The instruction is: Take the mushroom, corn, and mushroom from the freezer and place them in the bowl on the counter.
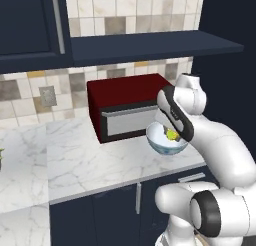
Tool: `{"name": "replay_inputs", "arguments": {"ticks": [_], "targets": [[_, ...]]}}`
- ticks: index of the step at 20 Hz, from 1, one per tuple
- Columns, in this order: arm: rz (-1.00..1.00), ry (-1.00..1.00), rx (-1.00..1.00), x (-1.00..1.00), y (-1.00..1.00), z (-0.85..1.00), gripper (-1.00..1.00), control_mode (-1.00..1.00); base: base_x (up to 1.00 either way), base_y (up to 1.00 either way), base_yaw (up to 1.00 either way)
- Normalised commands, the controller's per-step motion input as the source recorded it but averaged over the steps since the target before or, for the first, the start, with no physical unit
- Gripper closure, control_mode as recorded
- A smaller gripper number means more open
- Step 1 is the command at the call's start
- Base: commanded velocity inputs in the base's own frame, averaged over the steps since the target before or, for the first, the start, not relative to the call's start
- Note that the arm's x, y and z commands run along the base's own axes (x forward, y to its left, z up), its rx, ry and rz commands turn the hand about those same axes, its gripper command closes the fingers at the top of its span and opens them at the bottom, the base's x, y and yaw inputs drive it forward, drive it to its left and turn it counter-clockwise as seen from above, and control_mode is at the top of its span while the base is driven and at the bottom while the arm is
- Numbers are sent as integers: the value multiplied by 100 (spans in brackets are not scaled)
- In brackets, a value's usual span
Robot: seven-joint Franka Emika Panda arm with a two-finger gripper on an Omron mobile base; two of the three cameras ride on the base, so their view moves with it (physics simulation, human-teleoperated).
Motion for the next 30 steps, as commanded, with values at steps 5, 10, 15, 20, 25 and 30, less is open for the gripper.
{"name": "replay_inputs", "arguments": {"ticks": [5,10,15,20,25,30], "targets": [[-7,-1,0,37,-6,-1,100,-100,0,0,0],[-2,0,0,27,-1,-16,100,-100,0,0,0],[0,0,0,16,-12,-22,100,-100,0,0,0],[0,0,0,21,-1,-18,100,-100,0,0,0],[0,0,0,29,0,-12,100,-100,0,0,0],[0,0,0,12,0,-12,100,-100,0,0,0]]}}
